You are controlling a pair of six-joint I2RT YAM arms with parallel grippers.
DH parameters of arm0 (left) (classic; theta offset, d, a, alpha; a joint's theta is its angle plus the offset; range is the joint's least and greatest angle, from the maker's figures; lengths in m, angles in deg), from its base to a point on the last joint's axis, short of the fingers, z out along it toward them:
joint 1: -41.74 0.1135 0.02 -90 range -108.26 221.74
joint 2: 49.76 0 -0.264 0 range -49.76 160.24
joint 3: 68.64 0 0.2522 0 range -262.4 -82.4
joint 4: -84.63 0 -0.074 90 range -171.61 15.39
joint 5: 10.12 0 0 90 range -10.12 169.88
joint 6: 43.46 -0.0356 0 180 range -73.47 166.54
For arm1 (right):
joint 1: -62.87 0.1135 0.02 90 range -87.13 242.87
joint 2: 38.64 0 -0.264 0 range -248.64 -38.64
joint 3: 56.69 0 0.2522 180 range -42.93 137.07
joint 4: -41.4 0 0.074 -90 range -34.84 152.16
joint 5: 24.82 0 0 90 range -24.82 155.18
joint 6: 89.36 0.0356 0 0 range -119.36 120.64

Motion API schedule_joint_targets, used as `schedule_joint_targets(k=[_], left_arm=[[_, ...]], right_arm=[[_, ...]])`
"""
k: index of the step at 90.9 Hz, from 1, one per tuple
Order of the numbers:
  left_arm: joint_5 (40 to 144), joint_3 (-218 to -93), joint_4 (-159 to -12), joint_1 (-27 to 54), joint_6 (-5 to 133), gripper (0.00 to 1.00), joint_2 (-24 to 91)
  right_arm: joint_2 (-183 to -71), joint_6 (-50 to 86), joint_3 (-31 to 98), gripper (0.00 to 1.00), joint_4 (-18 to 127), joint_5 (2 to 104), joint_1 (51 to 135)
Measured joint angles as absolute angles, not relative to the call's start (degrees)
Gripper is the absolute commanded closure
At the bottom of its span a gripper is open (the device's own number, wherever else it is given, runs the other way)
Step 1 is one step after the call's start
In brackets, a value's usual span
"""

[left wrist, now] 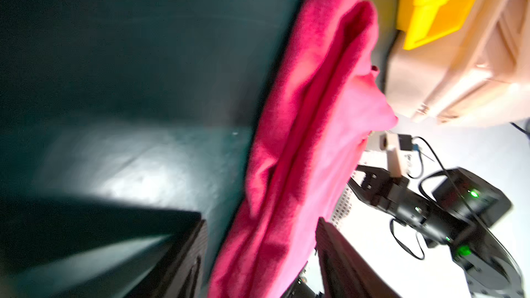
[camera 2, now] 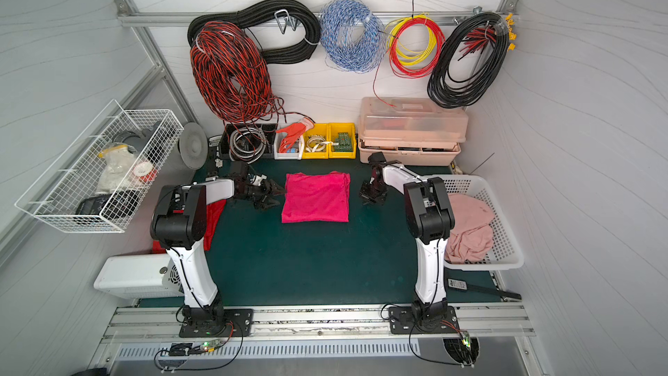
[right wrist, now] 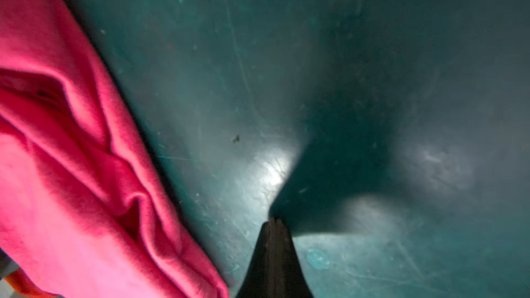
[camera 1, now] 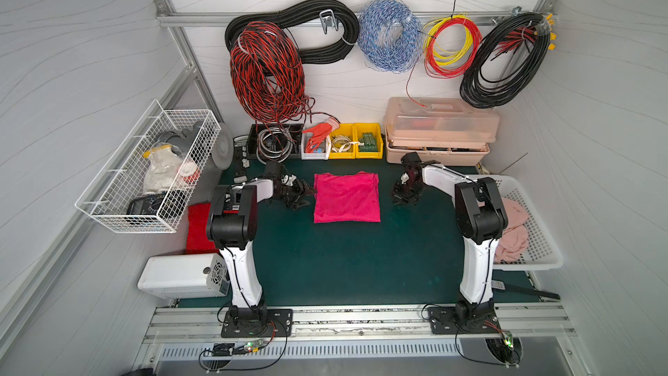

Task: Fold and stack t-shirts
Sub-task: Pick up the T-shirt from the center of the board.

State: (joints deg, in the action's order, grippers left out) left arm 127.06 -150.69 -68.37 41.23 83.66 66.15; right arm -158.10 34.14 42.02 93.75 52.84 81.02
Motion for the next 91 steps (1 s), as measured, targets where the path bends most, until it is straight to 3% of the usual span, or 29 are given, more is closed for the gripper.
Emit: schedule_joint_targets(k=[31,67,74,86,91], left_arm=[[130.3,-151.0,-70.3,39.7,81.8,0.36,67.8],[131.9,-154.4,-73.6,31.4,81.0,0.41,71.9],[132.1,-155.4,-73.5,30.3,80.8,0.51,72.7],[131.1,-156.1,-72.5,29.6,80.4,0.99,74.3],[131.6,-156.3,-72.4,29.7,79.9,1.0,74.7]], right_arm=[[-160.3,35.3,45.2,1.0,93.7,52.4,82.7],[-166.6,38.3,53.9,1.0,91.9,50.5,90.8],[-167.1,38.9,54.3,1.0,90.8,49.9,92.2],[-167.3,39.9,54.4,1.0,89.7,49.4,93.3],[-167.4,39.9,54.5,1.0,89.7,49.2,93.3]])
